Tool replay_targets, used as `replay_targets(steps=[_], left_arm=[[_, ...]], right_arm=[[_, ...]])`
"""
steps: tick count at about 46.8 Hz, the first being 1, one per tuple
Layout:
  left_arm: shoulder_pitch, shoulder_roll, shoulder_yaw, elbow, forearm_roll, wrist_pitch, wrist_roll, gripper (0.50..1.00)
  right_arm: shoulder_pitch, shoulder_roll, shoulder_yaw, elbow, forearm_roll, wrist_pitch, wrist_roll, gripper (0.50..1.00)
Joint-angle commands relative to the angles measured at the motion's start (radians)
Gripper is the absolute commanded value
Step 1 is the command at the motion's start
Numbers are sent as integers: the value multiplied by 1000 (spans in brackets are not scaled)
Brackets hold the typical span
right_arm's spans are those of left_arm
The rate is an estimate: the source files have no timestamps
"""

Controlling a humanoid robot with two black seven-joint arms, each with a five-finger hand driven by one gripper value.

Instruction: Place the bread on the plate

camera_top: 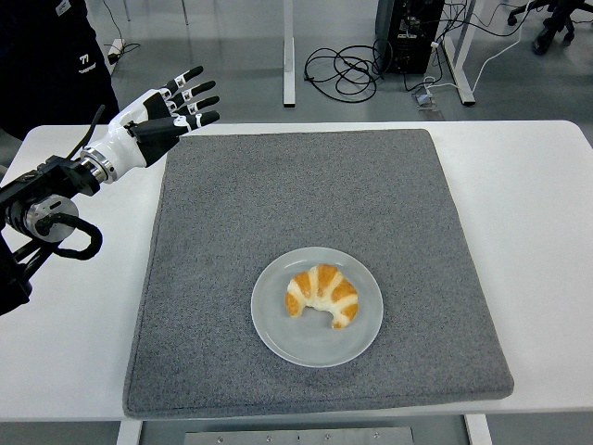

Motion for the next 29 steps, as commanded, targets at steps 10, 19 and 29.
replay_targets(steps=[10, 19, 29], left_arm=[[44, -25, -1, 56, -65, -127, -1, 958], [60, -40, 2, 70, -63, -128, -3, 965], [63, -43, 5, 71, -62, -128, -1, 966]], right_arm=[[0, 0, -1, 1, 0, 0, 1, 1000], [-1, 0, -2, 1, 0, 0, 1, 1000], [-2, 0, -4, 3, 0, 0, 1, 1000]])
